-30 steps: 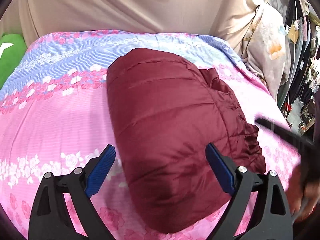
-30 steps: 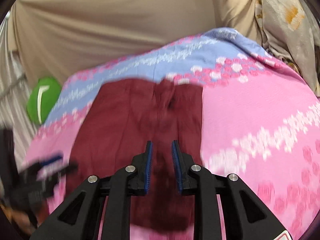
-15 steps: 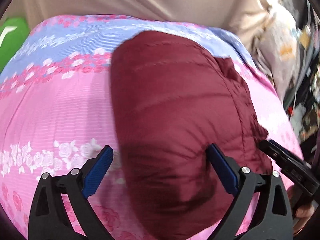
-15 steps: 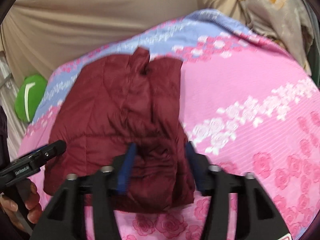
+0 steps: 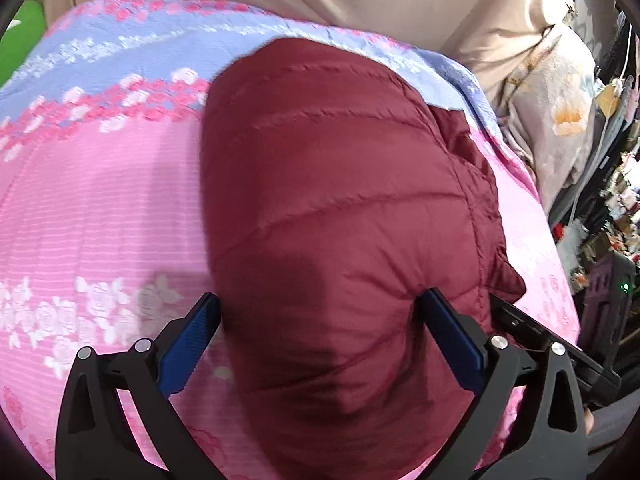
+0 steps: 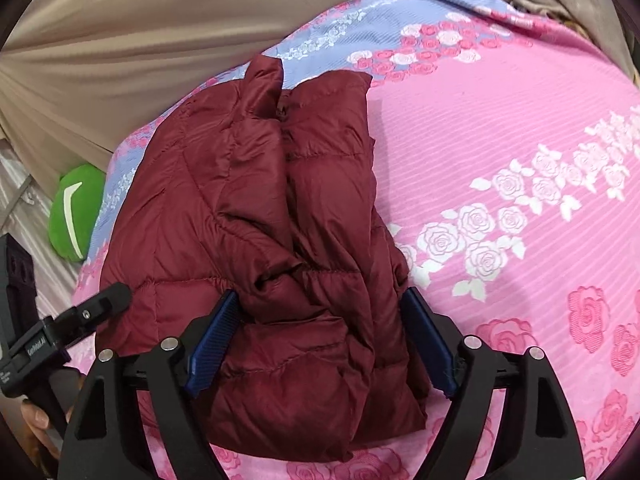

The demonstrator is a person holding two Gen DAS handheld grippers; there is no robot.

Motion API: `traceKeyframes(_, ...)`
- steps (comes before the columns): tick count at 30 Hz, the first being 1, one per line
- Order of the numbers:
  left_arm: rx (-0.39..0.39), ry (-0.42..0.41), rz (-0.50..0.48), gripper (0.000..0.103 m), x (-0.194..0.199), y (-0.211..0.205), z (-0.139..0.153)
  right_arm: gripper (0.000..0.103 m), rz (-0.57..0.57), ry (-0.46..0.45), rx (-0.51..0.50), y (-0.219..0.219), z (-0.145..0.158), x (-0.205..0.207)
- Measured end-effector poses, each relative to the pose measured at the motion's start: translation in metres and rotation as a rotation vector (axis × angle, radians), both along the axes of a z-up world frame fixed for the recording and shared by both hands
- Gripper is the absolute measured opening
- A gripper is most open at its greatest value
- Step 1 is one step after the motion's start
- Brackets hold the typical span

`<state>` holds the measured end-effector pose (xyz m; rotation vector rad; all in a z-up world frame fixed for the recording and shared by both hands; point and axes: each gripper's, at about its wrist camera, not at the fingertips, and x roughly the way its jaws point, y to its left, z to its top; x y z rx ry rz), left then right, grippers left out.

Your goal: Fold large clothes

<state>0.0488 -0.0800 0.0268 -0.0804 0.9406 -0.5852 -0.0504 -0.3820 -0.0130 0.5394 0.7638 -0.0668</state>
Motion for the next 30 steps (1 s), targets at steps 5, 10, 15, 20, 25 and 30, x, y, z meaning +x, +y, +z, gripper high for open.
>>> traceKeyframes(5, -0.016, 0.017, -0.007, 0.098, 0.007, -0.003, -0.007, 0.086, 0.008, -0.001, 0.057, -0.003, -0.006, 0.005)
traceKeyframes(10, -0.036, 0.037, -0.047, 0.098, 0.016, -0.001, -0.011, 0.092, 0.025, -0.005, 0.070, -0.004, -0.008, 0.014)
traceKeyframes(15, -0.069, 0.057, -0.095, 0.098, 0.027, 0.004, -0.017, 0.093, 0.046, -0.002, 0.058, -0.001, -0.007, 0.024)
traceKeyframes(20, -0.074, 0.045, -0.086, 0.097, 0.028, 0.003, -0.012, 0.073, 0.068, -0.005, 0.063, 0.003, -0.005, 0.030)
traceKeyframes(25, 0.051, -0.105, -0.094, 0.085, 0.020, -0.015, 0.011, 0.031, 0.072, -0.062, 0.063, 0.014, 0.007, 0.023)
traceKeyframes(30, 0.127, -0.187, -0.126, 0.080, 0.020, -0.029, 0.017, 0.027, 0.045, -0.071, 0.018, 0.019, 0.008, 0.024)
